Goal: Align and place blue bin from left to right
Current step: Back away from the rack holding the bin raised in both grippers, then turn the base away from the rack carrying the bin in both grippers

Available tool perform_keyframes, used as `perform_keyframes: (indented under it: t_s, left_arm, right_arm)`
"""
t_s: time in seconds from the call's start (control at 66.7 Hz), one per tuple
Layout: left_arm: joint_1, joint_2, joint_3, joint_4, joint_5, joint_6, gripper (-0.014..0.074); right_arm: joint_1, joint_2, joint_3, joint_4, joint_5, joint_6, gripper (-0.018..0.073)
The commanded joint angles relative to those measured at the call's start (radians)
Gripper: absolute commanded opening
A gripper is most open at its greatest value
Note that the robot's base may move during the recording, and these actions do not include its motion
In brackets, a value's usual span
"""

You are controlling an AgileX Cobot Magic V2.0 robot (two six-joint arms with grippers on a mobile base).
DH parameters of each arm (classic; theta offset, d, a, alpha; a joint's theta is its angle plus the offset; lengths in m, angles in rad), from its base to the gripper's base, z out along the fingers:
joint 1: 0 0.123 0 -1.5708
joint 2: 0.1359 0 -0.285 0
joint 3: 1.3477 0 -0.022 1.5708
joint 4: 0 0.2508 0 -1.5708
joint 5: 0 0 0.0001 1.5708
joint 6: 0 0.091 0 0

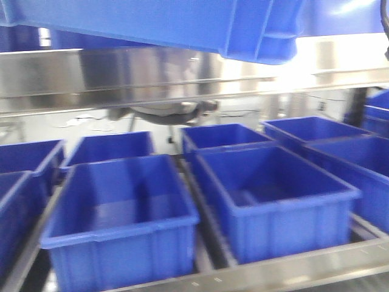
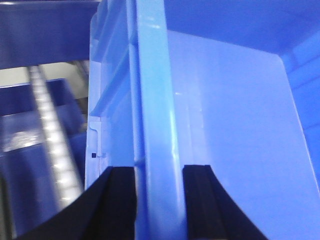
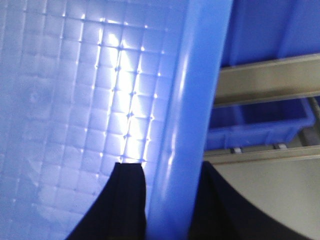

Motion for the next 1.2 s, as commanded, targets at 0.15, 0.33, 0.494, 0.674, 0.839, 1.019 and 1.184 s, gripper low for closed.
perform_keyframes:
  t_s: [0.15, 0.33, 0.494, 0.674, 0.839, 1.019, 1.184]
  left_arm:
    - [-0.019, -0.024, -0.019, -0.107, -0.16, -0.007, -0.0111]
    - [-0.019, -0.024, -0.019, -0.107, -0.16, -0.007, -0.0111]
    - [-0.019, -0.024, -0.019, -0.107, -0.16, -0.007, -0.0111]
    - [-0.019, -0.024, -0.019, -0.107, -0.16, -0.007, -0.0111]
    - [-0.019, -0.024, -0.019, -0.107, -0.16, -0.007, -0.0111]
    - [-0.019, -0.024, -0.019, -0.107, -0.16, -0.007, -0.0111]
    - [-0.019, -0.024, -0.019, -0.107, -0.16, -0.007, -0.0111]
  right_arm:
    - [0.016, -0.018, -0.017, 0.09, -0.081, -0.023, -0.006]
    - [0.016, -0.018, -0.017, 0.09, -0.081, -0.023, -0.006]
    - [0.016, -0.018, -0.017, 0.09, -0.081, -0.023, -0.006]
    - [0.016, -0.018, -0.017, 0.09, -0.081, -0.023, -0.006]
    - [0.016, -0.018, -0.017, 0.09, -0.081, -0.023, -0.006]
    - [0.016, -0.018, -0.017, 0.09, -0.081, -0.023, -0.006]
    - [0.016, -0.018, -0.017, 0.09, -0.081, -0.023, -0.006]
